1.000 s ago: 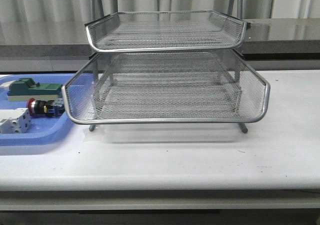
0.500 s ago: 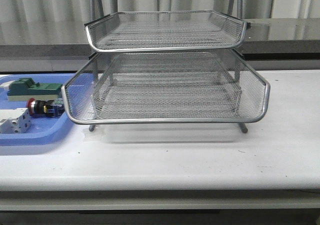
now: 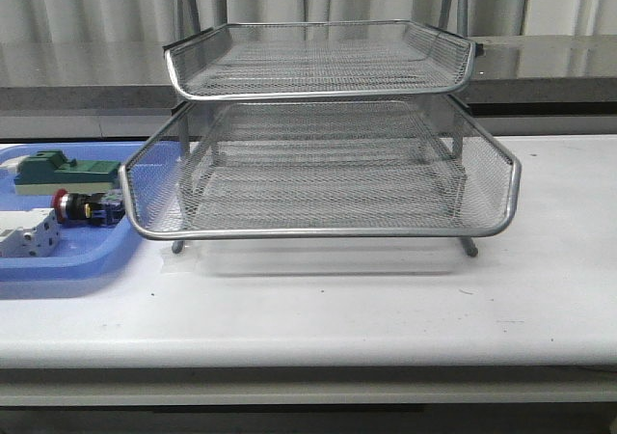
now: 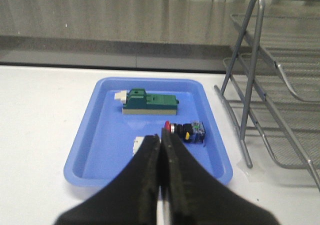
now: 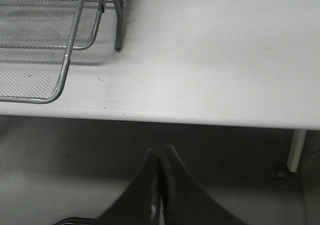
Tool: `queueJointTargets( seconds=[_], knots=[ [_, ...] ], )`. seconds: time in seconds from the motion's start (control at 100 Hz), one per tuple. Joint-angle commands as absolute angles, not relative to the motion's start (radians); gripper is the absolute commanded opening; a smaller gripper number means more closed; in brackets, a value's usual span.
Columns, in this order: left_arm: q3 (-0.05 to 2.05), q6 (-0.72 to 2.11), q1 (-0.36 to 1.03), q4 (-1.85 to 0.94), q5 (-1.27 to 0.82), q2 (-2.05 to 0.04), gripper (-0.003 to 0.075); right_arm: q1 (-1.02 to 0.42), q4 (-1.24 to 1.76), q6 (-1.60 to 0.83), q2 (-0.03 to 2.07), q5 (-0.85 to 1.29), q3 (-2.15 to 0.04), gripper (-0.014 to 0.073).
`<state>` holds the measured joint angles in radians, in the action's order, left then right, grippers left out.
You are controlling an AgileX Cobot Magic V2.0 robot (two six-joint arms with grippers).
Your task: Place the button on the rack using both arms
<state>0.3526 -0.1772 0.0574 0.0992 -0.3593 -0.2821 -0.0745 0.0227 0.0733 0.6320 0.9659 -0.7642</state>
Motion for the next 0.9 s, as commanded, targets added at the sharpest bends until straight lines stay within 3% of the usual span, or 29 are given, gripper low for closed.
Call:
queueJointTargets(
  seconds=[0.0,0.34,0.75,0.83,0.89],
  knots=[
    [0.485,-0.179,0.061,0.090,-0.388,-0.405,-0.0020,-0.076,0.014,0.076,0.631,0.912,-0.798,-0.0070],
    [0.875,-0.022,0.063,0.090,-0.642,-0.853,-0.0020,-0.076,0.014,0.076,0.631,0.912,-0.798,-0.0070],
    [1.182,-0.019,0.063,0.090,-0.648,-1.237,-0.0013,-0.076,0.014,0.076,0.631,0.912,-0.798,-0.0070],
    [1.216,-0.019,0.063,0.090,-0.654,-1.284,0.0033,-0.076,0.014,0.076,0.631,0.912,-0.798,-0.0070],
    [1.229,-0.017,0.063,0.090,-0.656,-1.314,0.0110,-0.076,0.014,0.076,0.631,0.912,-0.798,-0.0070]
  ],
)
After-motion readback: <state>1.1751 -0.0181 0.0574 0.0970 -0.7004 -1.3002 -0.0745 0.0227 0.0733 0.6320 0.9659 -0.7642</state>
